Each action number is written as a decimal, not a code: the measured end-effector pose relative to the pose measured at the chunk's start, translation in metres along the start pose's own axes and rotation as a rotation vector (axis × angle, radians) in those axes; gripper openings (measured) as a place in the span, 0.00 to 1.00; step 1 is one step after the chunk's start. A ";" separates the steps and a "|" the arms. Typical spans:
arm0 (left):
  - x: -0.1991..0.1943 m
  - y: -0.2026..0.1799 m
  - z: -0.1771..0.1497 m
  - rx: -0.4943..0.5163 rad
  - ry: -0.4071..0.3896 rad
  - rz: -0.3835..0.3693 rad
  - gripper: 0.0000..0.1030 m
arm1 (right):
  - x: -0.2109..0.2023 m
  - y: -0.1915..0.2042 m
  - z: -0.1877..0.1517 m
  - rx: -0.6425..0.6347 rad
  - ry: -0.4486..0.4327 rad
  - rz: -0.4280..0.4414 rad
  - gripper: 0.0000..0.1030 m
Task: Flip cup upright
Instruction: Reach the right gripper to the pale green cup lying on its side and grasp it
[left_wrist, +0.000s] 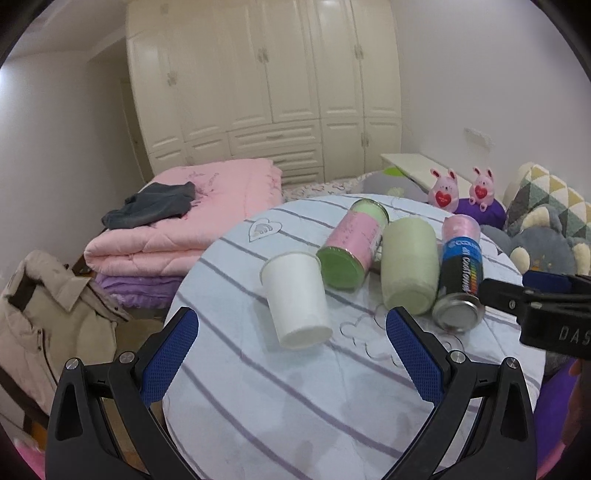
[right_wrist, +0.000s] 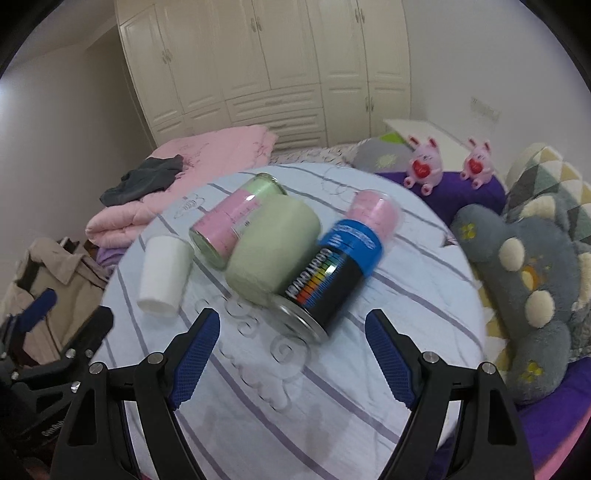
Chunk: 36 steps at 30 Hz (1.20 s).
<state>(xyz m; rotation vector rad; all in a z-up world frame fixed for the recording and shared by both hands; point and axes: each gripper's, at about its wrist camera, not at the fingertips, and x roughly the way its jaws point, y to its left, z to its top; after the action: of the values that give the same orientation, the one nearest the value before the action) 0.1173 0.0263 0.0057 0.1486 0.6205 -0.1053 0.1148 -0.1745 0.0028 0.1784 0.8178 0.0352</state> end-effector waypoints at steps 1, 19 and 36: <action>0.005 0.002 0.006 0.009 0.004 -0.004 1.00 | 0.004 0.002 0.006 0.009 0.010 0.007 0.80; 0.103 0.042 0.064 0.062 0.141 -0.099 1.00 | 0.107 0.028 0.067 0.020 0.239 -0.012 0.80; 0.132 0.040 0.063 0.087 0.178 -0.124 1.00 | 0.149 0.036 0.070 -0.103 0.351 -0.160 0.85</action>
<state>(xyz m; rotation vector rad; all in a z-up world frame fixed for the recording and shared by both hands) 0.2654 0.0475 -0.0171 0.2051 0.8034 -0.2405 0.2691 -0.1342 -0.0524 0.0076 1.1757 -0.0436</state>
